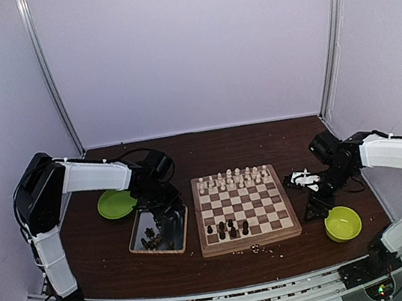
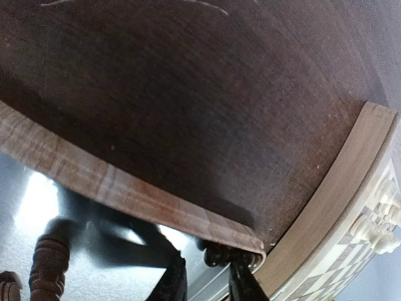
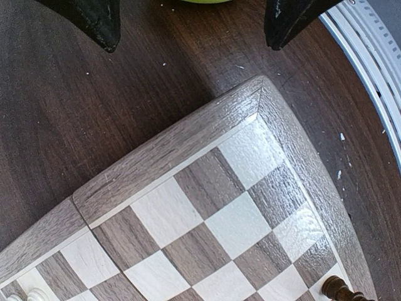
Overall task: Set up the chess pieces on the board
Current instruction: Adjust the pawn in the storage box.
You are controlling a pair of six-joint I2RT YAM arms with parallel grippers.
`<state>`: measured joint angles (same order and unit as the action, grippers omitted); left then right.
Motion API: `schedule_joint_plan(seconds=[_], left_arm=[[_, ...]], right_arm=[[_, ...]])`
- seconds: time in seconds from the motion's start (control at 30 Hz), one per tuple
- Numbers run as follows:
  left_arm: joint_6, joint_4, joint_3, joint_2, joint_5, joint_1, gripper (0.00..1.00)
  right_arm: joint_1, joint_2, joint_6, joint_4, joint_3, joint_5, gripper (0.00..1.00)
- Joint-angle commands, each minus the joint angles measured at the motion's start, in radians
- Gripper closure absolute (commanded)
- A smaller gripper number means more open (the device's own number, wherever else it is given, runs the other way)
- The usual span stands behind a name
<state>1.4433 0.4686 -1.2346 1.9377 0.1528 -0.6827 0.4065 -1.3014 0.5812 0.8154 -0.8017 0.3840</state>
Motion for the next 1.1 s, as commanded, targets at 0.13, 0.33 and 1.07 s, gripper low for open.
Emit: schedule_joint_plan(seconds=[0.13, 0.33, 1.07], left_arm=[[0.048, 0.035, -0.030, 0.009, -0.039, -0.011, 0.81], [-0.007, 0.201, -0.101, 0.058, -0.030, -0.011, 0.93], [-0.414, 0.161, -0.060, -0.133, -0.140, 0.015, 0.83]], right_arm=[[0.008, 0.009, 0.012, 0.007, -0.022, -0.008, 0.21], [0.006, 0.014, 0.012, 0.008, -0.021, -0.010, 0.21], [0.009, 0.022, 0.014, 0.009, -0.022, -0.012, 0.20]])
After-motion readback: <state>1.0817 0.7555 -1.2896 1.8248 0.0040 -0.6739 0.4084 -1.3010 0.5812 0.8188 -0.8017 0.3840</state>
